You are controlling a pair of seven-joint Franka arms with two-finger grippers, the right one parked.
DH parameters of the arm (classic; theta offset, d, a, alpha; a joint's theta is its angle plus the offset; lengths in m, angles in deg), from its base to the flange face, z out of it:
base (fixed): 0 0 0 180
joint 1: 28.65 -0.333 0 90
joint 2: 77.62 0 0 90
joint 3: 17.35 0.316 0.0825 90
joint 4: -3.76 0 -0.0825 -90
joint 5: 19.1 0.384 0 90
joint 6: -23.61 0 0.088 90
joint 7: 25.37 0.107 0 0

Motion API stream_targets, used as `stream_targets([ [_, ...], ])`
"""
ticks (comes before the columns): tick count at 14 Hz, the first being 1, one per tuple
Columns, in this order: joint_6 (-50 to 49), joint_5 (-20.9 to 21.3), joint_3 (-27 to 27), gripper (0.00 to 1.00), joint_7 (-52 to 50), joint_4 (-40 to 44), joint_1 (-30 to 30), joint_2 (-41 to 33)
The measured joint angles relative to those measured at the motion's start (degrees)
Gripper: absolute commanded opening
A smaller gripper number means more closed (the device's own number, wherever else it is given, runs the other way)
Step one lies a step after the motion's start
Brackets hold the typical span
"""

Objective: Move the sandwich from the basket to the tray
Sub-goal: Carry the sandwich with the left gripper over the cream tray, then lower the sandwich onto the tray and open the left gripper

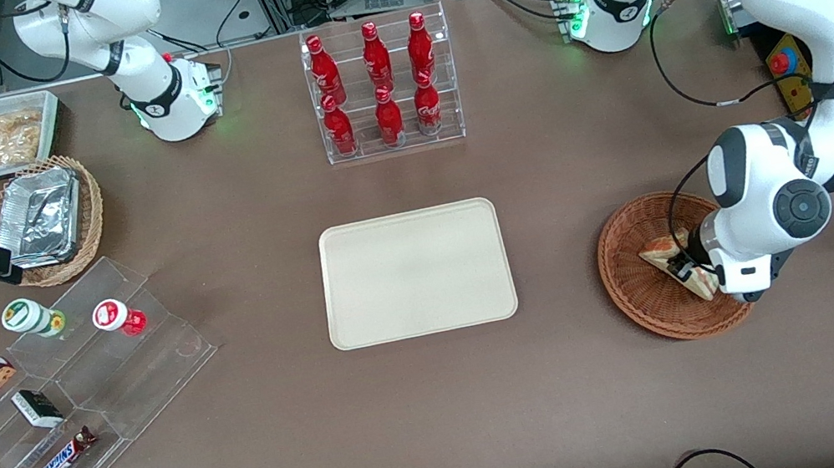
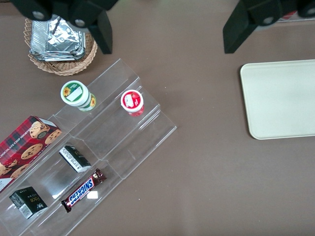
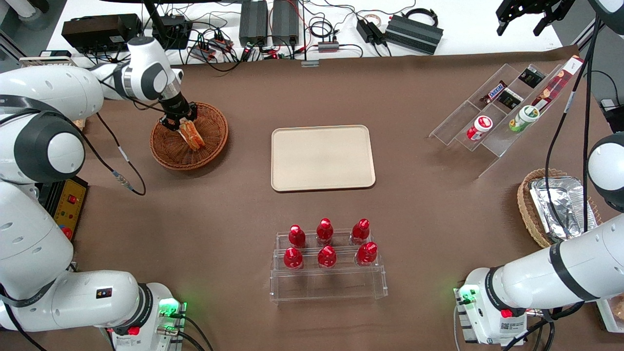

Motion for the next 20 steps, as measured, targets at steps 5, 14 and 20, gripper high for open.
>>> stream_targets([
  [5, -17.1, -0.1, -0.9, 0.33, -6.2, 11.1, 12.9, -3.5],
  [14, -8.8, -0.2, -1.0, 0.33, -6.3, 27.4, 35.9, 13.6],
  [20, -3.1, -0.2, -2.6, 0.34, -1.0, 31.1, 39.9, 21.4],
])
